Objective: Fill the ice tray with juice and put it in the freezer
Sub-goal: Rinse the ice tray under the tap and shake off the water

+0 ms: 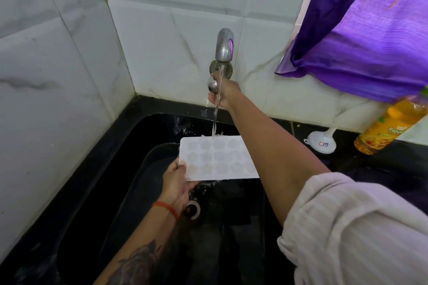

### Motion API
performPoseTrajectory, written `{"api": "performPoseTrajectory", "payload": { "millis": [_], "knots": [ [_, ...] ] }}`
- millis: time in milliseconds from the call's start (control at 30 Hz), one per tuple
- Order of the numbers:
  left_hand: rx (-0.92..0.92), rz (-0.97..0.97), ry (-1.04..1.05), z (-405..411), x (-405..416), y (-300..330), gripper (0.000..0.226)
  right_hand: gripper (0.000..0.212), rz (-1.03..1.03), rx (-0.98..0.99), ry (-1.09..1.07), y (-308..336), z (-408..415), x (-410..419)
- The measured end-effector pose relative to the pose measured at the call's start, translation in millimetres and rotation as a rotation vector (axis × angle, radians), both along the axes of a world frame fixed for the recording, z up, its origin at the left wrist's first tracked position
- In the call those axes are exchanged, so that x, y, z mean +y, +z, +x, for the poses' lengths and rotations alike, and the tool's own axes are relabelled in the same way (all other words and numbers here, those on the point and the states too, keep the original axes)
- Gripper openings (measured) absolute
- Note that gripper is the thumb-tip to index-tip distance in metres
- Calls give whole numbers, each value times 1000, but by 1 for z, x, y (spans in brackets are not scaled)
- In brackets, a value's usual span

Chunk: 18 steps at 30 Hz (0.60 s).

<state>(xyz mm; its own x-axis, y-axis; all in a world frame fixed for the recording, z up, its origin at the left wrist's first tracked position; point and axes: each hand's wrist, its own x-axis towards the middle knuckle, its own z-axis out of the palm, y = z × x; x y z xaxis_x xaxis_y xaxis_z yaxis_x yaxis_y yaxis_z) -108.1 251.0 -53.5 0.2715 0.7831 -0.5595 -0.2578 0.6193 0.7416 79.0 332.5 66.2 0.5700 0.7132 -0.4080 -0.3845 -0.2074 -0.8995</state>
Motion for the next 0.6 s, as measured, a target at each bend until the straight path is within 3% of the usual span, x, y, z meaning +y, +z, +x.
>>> {"api": "performPoseTrajectory", "payload": {
  "millis": [167,300,400,433,500,567,600],
  "knots": [
    [49,18,5,-12,0,-2,33,36,52,100,125,3,6,-20],
    [44,31,17,-21,-5,1,28,36,-199,-321,186,-17,1,-61],
    [47,32,31,-31,-5,1,28,49,-464,-753,168,-46,-1,-118],
    [48,25,33,-34,-6,1,28,55,-539,-810,154,-57,-1,-141],
    [46,7,34,-38,-8,0,26,57,-598,-656,201,-78,-4,-180],
    [35,-19,21,-42,-12,-1,25,33,-518,-349,226,-88,-9,-205],
    [35,-35,10,-43,-14,-2,25,18,-474,-298,213,-88,-11,-212]
  ]
}}
